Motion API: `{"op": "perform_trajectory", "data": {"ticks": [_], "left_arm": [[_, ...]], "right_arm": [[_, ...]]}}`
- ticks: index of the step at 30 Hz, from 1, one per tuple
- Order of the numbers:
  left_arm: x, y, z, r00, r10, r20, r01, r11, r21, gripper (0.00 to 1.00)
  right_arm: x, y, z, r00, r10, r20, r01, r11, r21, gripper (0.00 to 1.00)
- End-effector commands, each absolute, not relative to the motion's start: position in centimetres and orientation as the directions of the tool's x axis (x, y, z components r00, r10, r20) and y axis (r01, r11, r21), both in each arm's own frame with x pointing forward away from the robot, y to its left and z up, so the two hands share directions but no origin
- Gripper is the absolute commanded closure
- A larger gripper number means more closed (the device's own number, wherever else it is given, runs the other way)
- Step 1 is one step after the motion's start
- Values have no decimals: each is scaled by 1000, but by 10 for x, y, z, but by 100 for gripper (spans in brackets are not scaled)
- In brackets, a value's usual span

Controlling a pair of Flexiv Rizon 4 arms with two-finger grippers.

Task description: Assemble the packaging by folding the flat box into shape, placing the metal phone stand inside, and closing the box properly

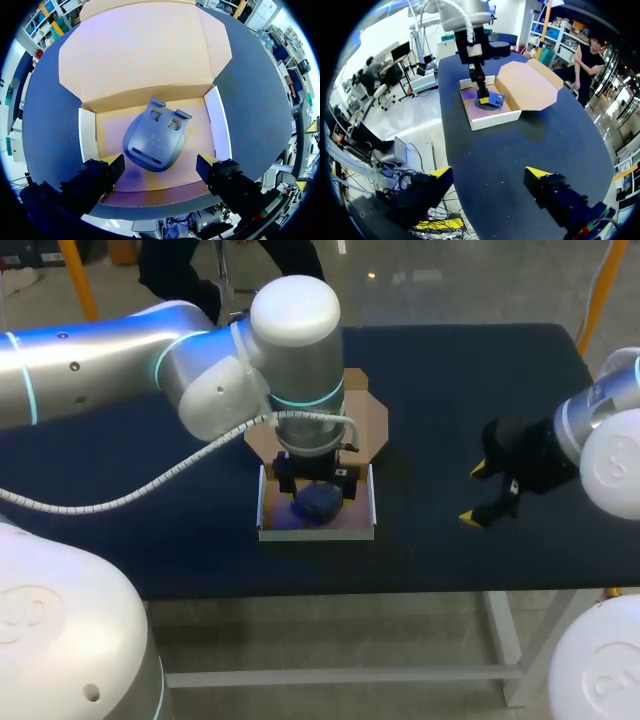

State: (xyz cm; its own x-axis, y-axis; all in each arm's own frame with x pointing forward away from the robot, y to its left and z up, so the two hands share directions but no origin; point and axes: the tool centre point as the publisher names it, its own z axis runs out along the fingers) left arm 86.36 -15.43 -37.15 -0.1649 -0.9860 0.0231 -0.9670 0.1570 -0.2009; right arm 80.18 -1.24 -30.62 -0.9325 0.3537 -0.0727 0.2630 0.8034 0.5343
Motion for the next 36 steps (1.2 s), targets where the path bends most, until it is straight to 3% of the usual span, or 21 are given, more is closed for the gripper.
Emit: {"op": "perform_trajectory", "data": {"ticks": [1, 13, 19, 36], "left_arm": [[863, -156, -371, -162, -987, 15, -967, 156, -202, 0], [866, -154, -372, -128, -992, 9, -970, 124, -208, 0], [872, -154, -379, -57, -998, 26, -985, 52, -167, 0], [860, -154, -393, -10, -1000, 13, -997, 9, -77, 0]], "right_arm": [[801, -14, -305, -934, 351, -70, 261, 802, 537, 0], [801, -14, -305, -934, 351, -70, 261, 802, 537, 0], [801, -14, -305, -934, 351, -70, 261, 802, 537, 0], [801, -14, -305, -934, 351, -70, 261, 802, 537, 0]]}}
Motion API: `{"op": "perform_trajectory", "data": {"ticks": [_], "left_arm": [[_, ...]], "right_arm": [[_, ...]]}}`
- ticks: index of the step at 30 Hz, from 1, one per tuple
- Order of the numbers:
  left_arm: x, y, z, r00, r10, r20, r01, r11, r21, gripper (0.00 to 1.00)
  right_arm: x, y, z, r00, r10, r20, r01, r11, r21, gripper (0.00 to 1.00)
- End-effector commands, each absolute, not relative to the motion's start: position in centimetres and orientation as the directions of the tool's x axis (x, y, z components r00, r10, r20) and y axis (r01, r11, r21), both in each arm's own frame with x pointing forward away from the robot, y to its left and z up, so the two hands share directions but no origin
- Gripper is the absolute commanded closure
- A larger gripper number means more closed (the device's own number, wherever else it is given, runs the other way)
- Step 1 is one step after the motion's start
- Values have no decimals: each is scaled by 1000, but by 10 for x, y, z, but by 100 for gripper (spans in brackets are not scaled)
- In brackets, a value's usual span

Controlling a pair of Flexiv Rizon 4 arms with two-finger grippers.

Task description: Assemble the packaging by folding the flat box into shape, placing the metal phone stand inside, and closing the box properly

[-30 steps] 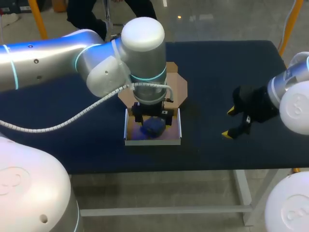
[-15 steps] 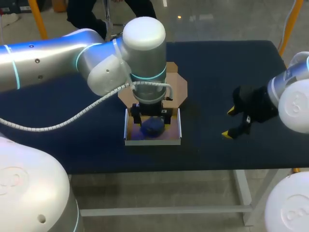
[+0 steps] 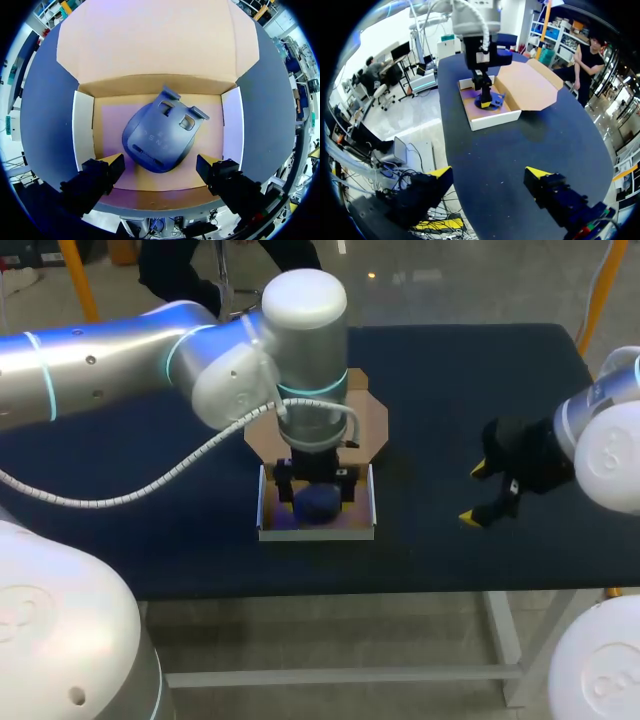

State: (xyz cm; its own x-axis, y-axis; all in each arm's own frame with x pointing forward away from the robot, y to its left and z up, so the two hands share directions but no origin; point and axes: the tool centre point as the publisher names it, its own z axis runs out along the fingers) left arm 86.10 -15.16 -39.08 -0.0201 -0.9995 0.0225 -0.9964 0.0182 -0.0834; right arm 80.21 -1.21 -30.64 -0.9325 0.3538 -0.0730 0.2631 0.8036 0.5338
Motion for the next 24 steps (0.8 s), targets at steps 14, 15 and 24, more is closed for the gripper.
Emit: {"op": "perform_trajectory", "data": {"ticks": [14, 15, 24], "left_arm": [[822, -163, -401, 5, -1000, 3, -1000, -5, -12, 0], [819, -164, -401, 5, -1000, 2, -1000, -5, -11, 0], [804, -166, -403, 13, -1000, 2, -1000, -13, 10, 0]], "right_arm": [[801, -14, -305, -934, 351, -70, 261, 802, 537, 0], [801, -14, -305, -934, 351, -70, 261, 802, 537, 0], [801, -14, -305, -934, 351, -70, 261, 802, 537, 0]]}}
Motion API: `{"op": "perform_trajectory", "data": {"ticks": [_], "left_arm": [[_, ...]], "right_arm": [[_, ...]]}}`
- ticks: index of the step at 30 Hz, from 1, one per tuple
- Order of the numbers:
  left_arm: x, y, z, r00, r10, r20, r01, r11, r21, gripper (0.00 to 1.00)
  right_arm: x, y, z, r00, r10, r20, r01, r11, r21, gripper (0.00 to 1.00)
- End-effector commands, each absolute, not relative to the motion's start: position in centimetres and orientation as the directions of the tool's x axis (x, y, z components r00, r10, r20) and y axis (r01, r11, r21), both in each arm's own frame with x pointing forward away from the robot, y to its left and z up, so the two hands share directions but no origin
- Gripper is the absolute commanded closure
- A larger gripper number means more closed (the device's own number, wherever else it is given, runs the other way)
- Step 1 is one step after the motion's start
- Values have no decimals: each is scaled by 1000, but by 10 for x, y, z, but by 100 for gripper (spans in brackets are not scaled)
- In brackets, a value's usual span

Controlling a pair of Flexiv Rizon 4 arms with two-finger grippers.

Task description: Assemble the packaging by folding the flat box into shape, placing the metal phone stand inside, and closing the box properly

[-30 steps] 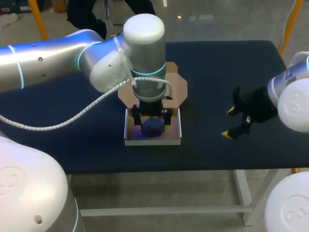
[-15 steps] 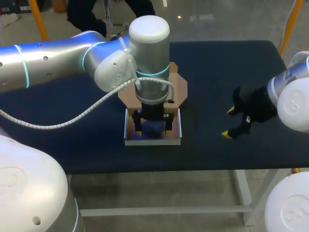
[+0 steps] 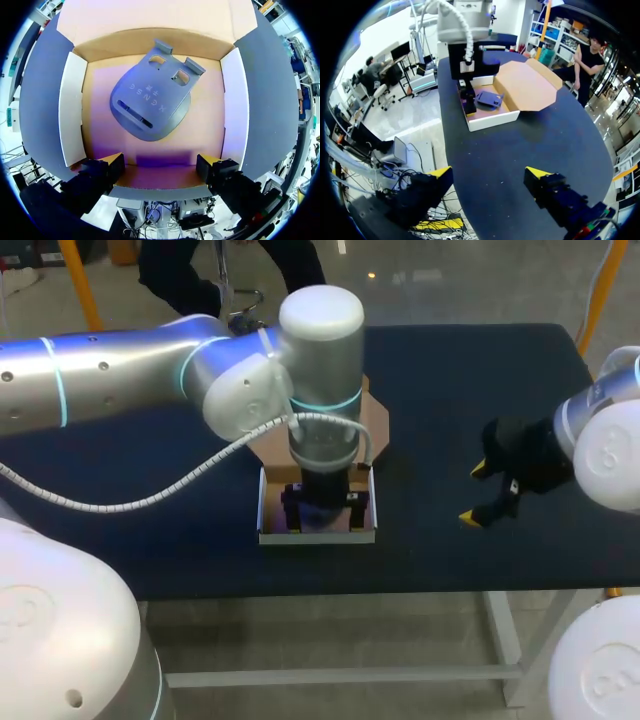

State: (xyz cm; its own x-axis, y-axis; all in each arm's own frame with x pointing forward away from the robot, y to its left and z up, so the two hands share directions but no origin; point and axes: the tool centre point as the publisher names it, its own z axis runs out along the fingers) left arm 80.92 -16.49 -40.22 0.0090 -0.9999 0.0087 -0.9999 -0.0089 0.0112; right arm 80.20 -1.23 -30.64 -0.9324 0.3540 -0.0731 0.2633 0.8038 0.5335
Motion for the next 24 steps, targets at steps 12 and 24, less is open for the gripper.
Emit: {"op": "perform_trajectory", "data": {"ticks": [12, 24], "left_arm": [[784, -165, -402, 9, -1000, 7, -1000, -9, 15, 0], [774, -165, -401, 41, -999, 12, -999, -40, 21, 0]], "right_arm": [[801, -14, -305, -934, 351, -70, 261, 802, 537, 0], [801, -14, -305, -934, 351, -70, 261, 802, 537, 0]]}}
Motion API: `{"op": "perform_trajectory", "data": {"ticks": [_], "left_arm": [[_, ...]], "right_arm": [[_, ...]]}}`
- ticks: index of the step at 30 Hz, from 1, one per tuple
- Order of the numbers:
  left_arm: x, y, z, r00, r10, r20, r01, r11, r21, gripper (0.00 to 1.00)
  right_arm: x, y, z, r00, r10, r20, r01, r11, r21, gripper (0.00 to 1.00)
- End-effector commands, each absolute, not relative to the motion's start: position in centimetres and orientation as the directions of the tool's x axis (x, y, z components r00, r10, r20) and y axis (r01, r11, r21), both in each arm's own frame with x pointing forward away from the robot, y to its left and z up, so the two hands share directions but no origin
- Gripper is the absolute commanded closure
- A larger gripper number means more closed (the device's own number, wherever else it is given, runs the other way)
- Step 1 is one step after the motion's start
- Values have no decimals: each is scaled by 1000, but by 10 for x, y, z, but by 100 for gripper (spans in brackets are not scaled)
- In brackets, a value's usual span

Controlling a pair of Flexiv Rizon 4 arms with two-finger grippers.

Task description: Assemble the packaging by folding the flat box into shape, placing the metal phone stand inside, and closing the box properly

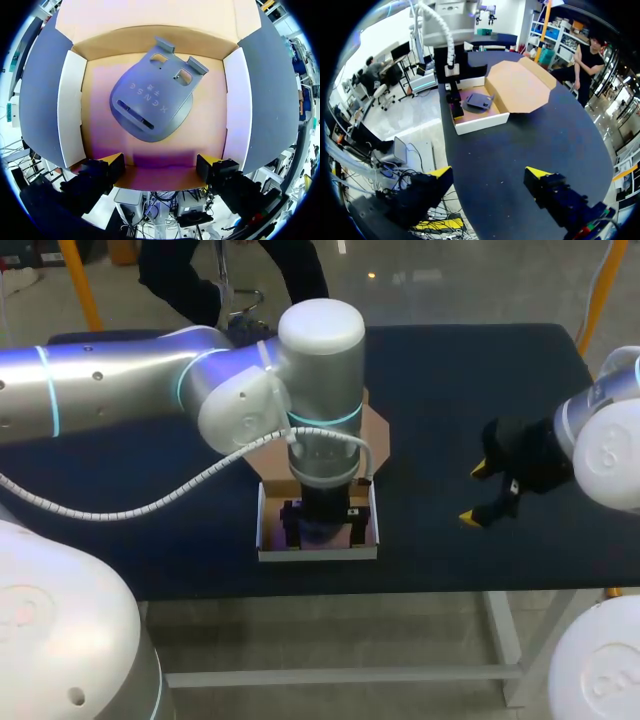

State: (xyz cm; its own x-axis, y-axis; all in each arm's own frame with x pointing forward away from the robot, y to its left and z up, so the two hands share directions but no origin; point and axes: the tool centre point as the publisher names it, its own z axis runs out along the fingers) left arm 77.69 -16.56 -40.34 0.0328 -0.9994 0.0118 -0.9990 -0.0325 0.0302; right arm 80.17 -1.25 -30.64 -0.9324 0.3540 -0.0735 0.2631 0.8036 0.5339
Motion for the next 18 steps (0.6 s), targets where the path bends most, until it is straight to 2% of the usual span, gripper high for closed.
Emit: {"op": "perform_trajectory", "data": {"ticks": [1, 12, 14, 18], "left_arm": [[774, -165, -400, 51, -999, 14, -999, -50, 19, 0], [777, -158, -375, 34, -999, 25, -998, -36, -57, 0], [777, -155, -363, 7, -999, 40, -996, -10, -88, 0], [773, -142, -340, -138, -982, 126, -981, 118, -155, 0]], "right_arm": [[801, -14, -305, -934, 351, -70, 261, 802, 537, 0], [801, -14, -305, -934, 351, -70, 261, 802, 537, 0], [801, -14, -305, -934, 351, -70, 261, 802, 537, 0], [801, -14, -305, -934, 351, -70, 261, 802, 537, 0]]}}
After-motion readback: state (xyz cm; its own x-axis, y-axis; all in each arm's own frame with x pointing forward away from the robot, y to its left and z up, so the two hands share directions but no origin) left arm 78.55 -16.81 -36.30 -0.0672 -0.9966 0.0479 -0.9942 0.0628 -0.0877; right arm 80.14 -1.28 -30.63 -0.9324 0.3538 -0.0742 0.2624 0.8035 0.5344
